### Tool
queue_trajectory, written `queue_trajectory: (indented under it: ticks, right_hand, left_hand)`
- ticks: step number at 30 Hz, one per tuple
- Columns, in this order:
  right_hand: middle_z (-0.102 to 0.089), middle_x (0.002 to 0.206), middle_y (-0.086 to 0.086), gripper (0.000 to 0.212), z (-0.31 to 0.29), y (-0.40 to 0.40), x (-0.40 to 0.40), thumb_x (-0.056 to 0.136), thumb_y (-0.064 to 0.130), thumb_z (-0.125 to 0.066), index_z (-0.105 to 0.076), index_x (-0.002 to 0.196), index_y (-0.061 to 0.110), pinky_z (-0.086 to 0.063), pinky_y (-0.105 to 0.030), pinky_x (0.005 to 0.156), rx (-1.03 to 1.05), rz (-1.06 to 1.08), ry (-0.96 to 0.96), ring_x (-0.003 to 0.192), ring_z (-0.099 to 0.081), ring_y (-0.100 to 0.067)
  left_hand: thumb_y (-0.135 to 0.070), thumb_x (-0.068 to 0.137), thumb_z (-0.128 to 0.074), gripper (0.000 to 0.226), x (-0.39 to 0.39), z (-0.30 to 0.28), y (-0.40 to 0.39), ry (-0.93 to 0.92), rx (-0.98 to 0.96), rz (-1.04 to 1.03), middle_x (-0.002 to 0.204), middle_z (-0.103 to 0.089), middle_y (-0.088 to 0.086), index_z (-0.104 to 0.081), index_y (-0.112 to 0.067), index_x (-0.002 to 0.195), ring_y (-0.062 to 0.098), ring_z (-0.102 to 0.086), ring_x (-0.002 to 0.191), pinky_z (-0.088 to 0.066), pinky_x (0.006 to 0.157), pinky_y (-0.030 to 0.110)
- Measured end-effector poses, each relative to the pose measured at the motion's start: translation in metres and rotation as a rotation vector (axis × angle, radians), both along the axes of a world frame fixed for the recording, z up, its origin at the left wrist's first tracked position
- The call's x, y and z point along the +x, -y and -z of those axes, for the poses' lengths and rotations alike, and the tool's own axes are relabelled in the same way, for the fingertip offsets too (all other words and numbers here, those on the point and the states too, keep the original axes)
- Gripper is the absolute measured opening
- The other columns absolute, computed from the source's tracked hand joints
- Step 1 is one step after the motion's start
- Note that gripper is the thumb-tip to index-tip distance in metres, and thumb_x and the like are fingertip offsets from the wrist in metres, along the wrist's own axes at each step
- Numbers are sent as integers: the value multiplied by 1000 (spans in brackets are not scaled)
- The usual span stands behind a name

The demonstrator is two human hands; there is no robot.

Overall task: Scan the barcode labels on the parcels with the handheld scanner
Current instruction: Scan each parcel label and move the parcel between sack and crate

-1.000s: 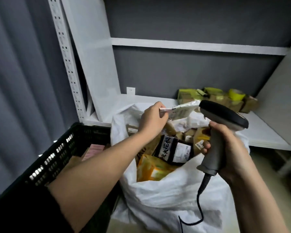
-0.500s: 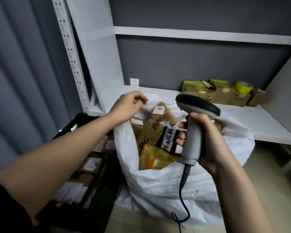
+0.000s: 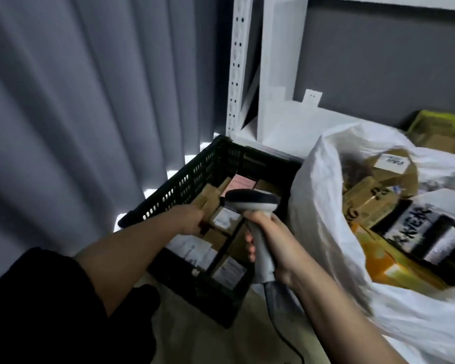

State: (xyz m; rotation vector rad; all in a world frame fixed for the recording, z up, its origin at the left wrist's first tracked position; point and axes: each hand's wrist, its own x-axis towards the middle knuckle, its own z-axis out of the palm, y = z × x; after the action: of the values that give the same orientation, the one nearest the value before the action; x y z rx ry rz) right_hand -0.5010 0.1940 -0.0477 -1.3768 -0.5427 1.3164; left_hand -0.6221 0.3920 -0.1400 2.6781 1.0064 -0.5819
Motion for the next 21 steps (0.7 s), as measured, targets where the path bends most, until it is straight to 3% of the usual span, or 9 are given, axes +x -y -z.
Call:
queue_trajectory:
  ticks: [3, 9, 14, 16, 18, 19, 21]
  right_hand:
    - [-52, 58, -4, 27, 36, -26, -4, 93, 27, -60, -46, 110, 11, -40, -28, 46, -60, -6, 40, 46, -47, -17]
    - [-54, 59, -4, 30, 98, -67, 7, 92, 28, -61, -47, 113, 12, -41, -30, 49, -190, 3, 11, 48, -50, -17]
    - [-53, 57, -5, 20, 123, -83, 15, 93, 26, -61, -49, 98, 11, -41, -27, 46, -225, 38, -21, 46, -49, -18]
    - [-53, 58, -5, 20, 130, -85, 17, 93, 26, -61, -48, 97, 11, -41, -27, 45, -228, 43, -30, 46, -49, -18]
    - [-52, 58, -5, 22, 134, -85, 19, 93, 27, -61, -48, 98, 10, -42, -27, 45, -222, 30, -36, 46, -49, -18]
    - [-52, 57, -5, 24, 136, -84, 20, 93, 27, -61, -47, 99, 9, -42, -27, 45, -222, 26, -40, 46, -49, -17]
    - [-52, 55, -4, 26, 137, -82, 22, 93, 27, -60, -46, 102, 8, -42, -26, 44, -218, 26, -50, 45, -49, -16]
  left_hand:
    - [-19, 93, -57, 45, 3, 45, -17, -214, 33, 95, 133, -47, 13, -44, -8, 135, 28, -53, 115, -47, 84, 37]
    - [-13, 91, -61, 71, 32, 122, -40, -331, 51, 238, 147, -31, 11, -22, -14, 149, 30, -41, 128, -43, 94, 41]
    - [-20, 102, -40, 56, 48, 169, -47, -441, 212, 677, 157, -14, 13, -16, -22, 153, 33, -23, 140, -39, 98, 47]
    - [-24, 104, -30, 52, 52, 178, -51, -465, 245, 865, 158, -13, 16, -12, -17, 153, 32, -24, 141, -42, 96, 35]
    - [-12, 106, -23, 47, 58, 182, -52, -272, 147, 746, 156, -17, 22, -14, 1, 150, 20, -40, 131, -44, 79, 10]
    - [-10, 105, -25, 45, 62, 180, -51, -278, 176, 808, 155, -20, 21, -18, 1, 149, 15, -45, 124, -43, 77, 9]
    - [-17, 104, -33, 42, 60, 175, -52, -490, 522, 1242, 153, -27, 15, -32, -9, 145, 26, -40, 130, -42, 94, 32]
